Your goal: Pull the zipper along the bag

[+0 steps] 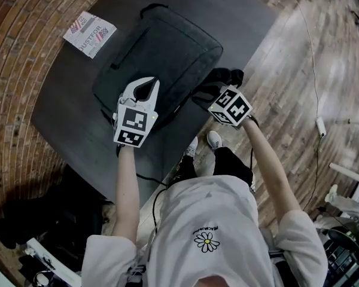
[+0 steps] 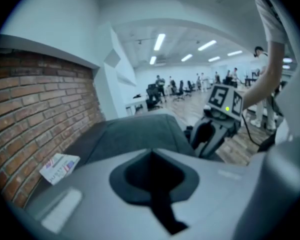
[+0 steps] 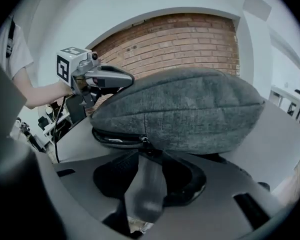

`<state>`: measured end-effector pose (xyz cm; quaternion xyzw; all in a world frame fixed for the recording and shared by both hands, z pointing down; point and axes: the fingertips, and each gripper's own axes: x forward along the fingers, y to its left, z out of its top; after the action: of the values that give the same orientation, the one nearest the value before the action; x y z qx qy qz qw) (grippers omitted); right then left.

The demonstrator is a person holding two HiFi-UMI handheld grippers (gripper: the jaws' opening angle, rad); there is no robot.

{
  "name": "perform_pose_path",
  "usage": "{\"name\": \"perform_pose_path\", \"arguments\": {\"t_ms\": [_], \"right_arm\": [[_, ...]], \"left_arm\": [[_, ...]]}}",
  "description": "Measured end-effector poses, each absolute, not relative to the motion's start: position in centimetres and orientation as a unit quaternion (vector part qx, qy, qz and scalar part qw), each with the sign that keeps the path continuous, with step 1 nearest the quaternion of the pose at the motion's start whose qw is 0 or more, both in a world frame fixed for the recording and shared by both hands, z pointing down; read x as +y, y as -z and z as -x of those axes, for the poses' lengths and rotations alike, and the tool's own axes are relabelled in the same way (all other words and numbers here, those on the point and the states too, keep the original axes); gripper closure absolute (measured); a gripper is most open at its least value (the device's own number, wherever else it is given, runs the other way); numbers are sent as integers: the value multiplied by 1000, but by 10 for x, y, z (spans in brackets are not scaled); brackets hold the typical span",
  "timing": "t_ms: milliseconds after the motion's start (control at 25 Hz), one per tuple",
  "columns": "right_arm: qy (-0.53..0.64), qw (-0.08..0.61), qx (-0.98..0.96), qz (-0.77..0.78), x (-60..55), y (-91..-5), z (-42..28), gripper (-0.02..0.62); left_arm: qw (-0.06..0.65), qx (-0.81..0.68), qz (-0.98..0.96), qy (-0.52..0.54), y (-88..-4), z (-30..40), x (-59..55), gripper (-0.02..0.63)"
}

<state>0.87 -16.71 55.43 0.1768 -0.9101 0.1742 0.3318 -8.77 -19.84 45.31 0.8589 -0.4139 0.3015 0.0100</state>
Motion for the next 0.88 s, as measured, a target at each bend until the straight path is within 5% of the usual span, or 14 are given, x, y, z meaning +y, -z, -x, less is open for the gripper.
{"name": "perform_pose_path", "arguments": {"t_ms": [880], "right_arm": [[-213,341,-906,-134,-162,-558,3,548]], "left_arm": [[60,-366,-870,-325,-478,85,-204,607]]}}
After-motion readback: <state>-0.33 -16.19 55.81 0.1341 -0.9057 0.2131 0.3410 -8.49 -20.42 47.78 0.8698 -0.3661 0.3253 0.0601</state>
